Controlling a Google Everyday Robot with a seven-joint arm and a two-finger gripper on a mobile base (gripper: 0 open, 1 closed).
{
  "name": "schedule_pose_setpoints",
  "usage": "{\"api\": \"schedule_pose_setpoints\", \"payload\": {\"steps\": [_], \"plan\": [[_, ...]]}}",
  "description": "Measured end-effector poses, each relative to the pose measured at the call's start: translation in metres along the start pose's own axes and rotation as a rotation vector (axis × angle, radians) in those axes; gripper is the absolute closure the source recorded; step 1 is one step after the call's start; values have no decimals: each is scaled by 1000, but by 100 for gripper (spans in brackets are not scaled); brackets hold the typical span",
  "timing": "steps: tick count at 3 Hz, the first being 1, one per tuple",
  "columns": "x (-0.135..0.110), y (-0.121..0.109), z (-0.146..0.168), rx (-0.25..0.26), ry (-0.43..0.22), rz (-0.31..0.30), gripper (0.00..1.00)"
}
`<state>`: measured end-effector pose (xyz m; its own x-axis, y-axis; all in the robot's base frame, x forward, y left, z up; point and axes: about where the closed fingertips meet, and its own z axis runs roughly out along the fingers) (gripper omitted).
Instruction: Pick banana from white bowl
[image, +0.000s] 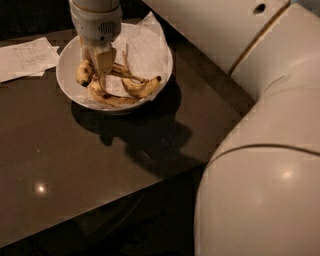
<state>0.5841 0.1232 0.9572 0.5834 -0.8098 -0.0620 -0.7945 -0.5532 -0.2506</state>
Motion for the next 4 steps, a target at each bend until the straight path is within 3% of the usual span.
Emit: {"api": "schedule_pose_setpoints", "payload": {"steps": [2,4], "plan": [[-16,14,-11,-31,21,19,100],[-23,17,-36,-13,67,46,100]]}}
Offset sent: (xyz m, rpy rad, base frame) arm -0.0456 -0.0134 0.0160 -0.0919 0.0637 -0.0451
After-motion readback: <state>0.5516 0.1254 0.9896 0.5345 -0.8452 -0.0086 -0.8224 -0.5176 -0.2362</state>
